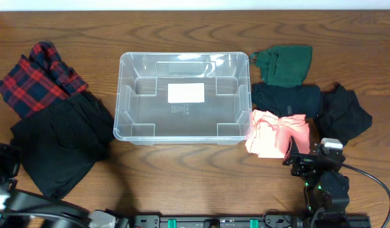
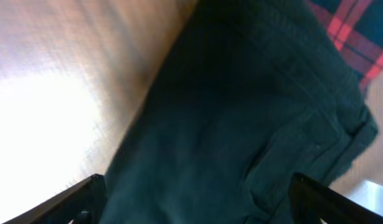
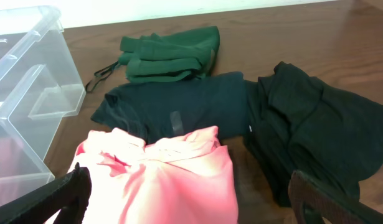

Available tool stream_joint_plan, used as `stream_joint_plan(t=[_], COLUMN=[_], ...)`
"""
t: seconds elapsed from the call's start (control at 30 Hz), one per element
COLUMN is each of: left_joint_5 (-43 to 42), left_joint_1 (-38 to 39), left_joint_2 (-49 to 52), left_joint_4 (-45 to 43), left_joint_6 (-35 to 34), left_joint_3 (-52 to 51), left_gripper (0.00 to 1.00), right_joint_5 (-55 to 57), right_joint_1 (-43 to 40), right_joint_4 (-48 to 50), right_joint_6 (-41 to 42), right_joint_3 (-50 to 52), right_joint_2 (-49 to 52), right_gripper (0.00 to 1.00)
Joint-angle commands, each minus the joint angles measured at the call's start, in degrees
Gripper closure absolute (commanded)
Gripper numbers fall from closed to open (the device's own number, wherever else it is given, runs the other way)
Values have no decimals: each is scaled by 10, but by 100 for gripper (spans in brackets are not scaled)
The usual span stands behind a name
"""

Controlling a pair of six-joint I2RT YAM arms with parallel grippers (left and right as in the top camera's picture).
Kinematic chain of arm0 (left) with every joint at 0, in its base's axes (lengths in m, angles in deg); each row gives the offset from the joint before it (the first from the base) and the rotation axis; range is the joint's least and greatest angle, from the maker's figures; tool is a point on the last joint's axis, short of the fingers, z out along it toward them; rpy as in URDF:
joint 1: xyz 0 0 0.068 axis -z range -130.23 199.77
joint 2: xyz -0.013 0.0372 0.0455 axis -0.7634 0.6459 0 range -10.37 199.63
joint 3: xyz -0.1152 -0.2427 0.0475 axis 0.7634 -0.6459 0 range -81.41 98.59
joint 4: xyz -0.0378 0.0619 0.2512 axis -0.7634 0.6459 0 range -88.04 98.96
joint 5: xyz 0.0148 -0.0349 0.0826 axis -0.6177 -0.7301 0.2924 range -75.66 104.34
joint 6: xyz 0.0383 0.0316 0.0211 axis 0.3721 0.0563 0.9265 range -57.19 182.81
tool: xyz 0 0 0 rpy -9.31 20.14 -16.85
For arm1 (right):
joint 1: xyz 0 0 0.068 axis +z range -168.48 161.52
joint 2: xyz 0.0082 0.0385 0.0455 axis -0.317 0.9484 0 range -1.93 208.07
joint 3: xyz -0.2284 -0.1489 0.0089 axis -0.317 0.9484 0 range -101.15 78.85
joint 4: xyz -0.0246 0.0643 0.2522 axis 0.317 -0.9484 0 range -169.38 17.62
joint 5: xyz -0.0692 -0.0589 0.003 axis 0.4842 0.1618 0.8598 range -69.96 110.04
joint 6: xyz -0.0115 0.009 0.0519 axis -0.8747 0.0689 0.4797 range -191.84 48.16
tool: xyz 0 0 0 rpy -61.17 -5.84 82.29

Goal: Pack container
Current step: 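Grasp the black pants with the left gripper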

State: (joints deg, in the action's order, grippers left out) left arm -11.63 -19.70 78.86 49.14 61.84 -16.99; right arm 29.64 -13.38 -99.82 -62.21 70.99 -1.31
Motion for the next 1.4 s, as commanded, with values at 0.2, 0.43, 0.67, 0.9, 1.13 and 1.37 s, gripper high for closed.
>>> stream_joint_plan(t=[0.2, 0.43, 0.67, 0.9, 1.13, 1.37], left_joint_5=[-70, -63, -27, -35, -60, -88], left_joint_1=[-13, -13, -13, -10, 13, 39], left_joint_2=[129, 151, 153, 166, 198, 201], left_joint_4=[-17, -56, -71, -104, -111, -127], left_joint_6=[98, 98, 97, 95, 95, 96], left_joint_3=[10, 10, 10, 2, 2, 2], left_gripper=[12, 11, 11, 11, 11, 16], right_joint_5=[0, 0, 0, 0, 0, 0], right_joint_1=[-3, -3, -3, -3, -3, -3], right_joint_4=[0, 0, 0, 0, 0, 0], right_joint_6=[2, 2, 2, 2, 2, 2], right_joint_3=[1, 1, 1, 1, 1, 1], right_joint_2=[-3, -3, -3, -3, -3, -3], right_gripper=[1, 1, 1, 1, 1, 1])
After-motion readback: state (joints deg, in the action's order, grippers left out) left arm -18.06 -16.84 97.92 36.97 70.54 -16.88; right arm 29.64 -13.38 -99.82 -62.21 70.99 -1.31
